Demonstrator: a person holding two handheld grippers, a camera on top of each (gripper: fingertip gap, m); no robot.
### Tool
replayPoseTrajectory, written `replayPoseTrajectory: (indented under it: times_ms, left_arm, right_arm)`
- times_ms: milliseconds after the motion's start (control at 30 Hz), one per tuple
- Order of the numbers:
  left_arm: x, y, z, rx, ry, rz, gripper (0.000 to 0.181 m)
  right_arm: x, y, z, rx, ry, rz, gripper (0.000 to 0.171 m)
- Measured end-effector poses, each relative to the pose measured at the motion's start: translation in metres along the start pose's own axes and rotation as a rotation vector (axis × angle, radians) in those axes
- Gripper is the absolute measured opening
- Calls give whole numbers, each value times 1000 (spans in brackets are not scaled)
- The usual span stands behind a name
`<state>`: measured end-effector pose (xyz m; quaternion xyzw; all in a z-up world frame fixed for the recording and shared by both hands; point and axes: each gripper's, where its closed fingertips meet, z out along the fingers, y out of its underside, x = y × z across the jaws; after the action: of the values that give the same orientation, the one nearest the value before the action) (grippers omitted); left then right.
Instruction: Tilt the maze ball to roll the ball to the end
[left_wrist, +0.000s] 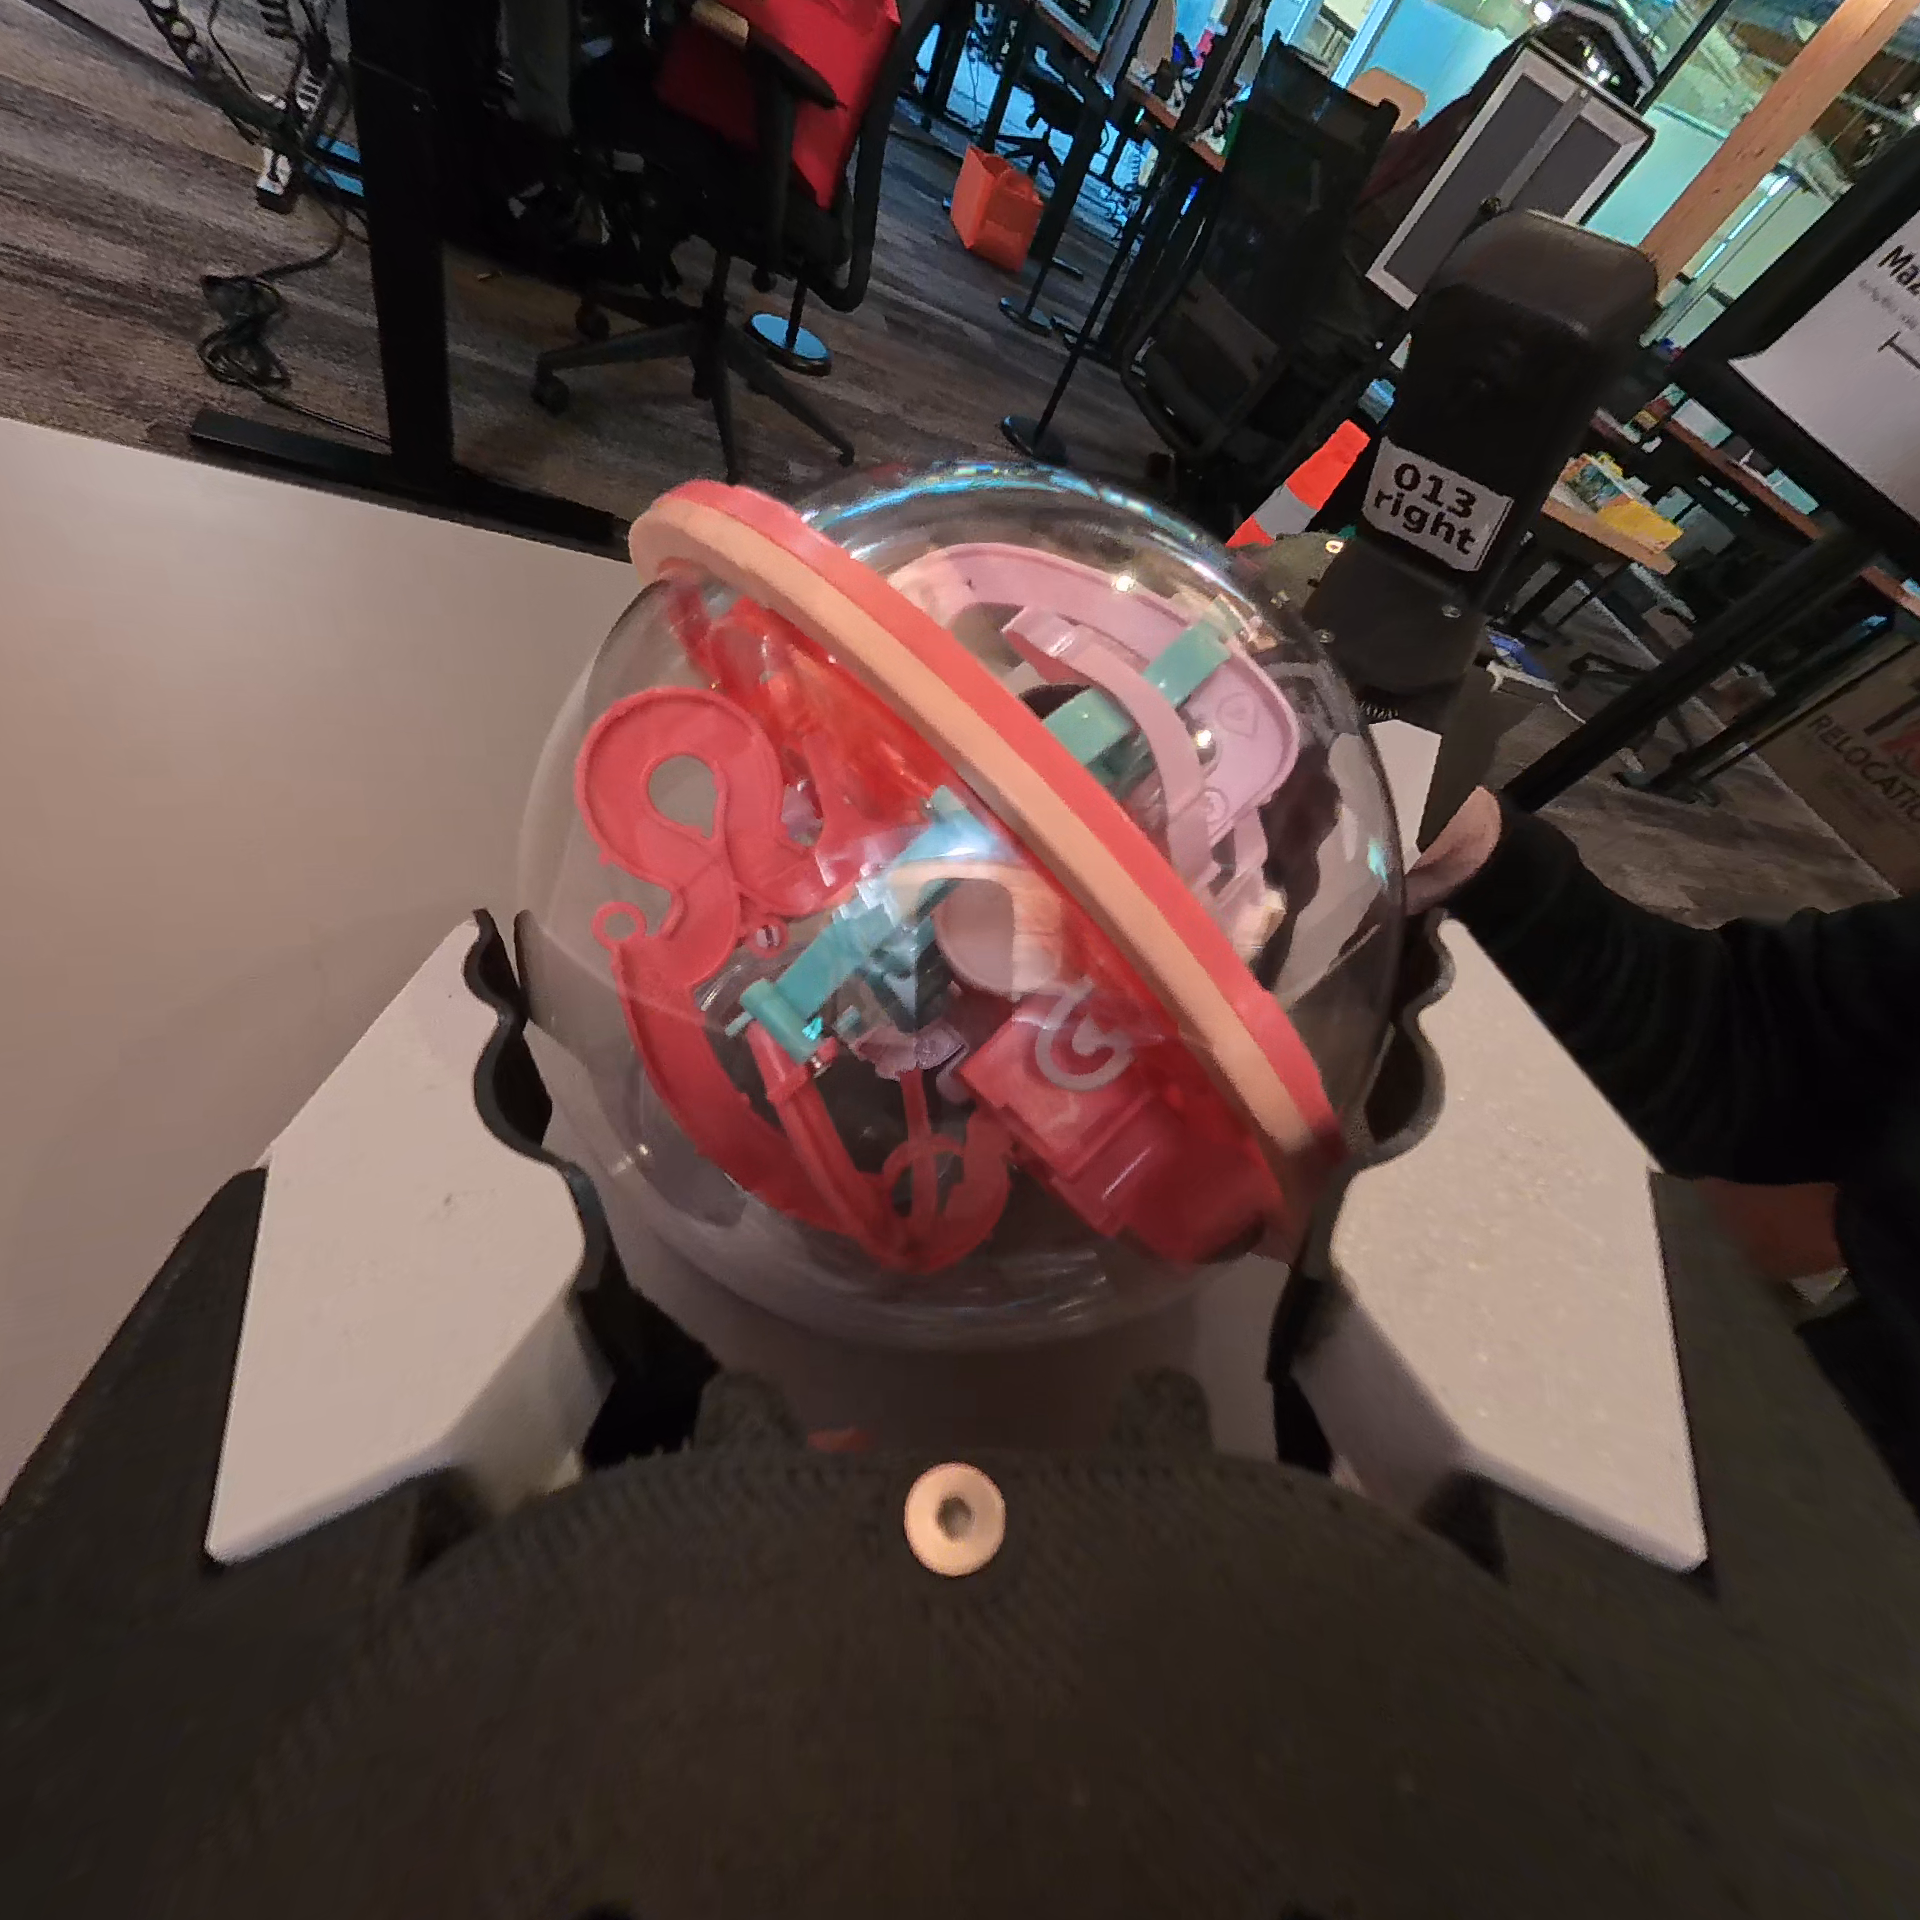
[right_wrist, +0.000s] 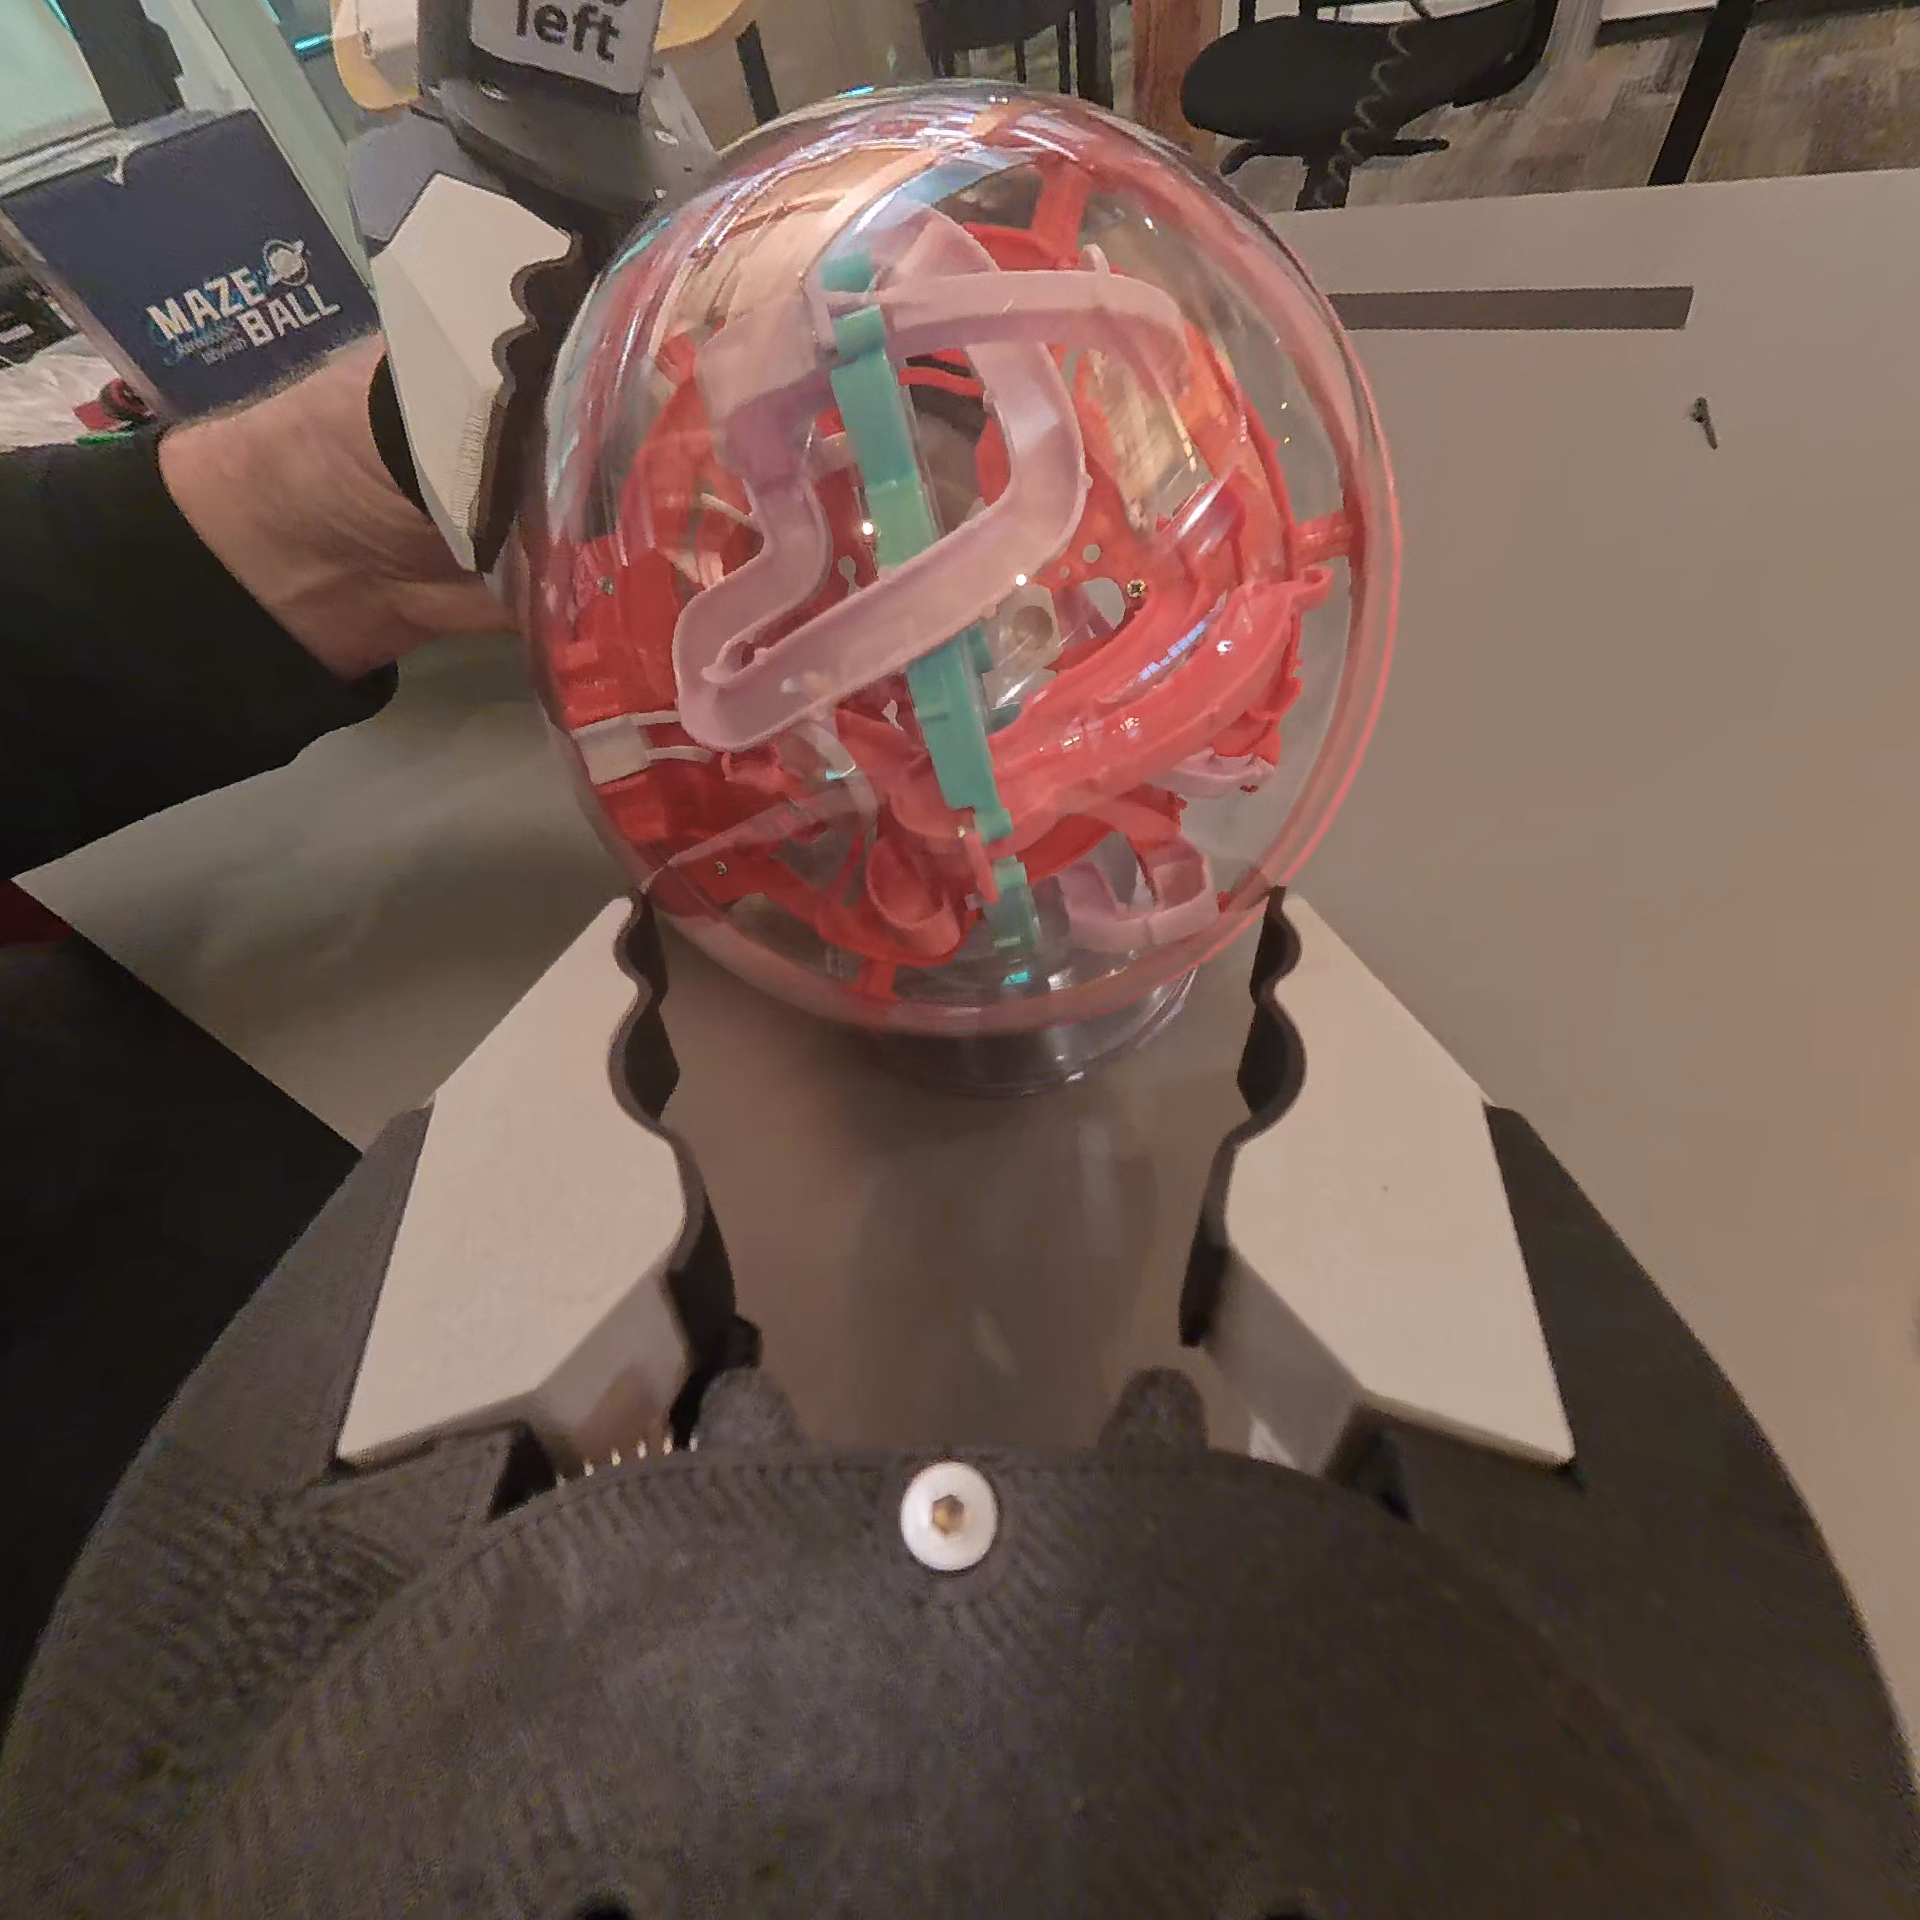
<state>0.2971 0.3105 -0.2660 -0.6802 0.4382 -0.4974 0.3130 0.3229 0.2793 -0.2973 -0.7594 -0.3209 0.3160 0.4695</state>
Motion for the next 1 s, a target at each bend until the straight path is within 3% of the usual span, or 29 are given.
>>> replayPoseTrajectory:
  times_ms: [1000]
  left_arm:
    - [3,-10,8,-66,-61,36,157]
  right_arm:
    - [2,4,-3,22,-44,73,110]
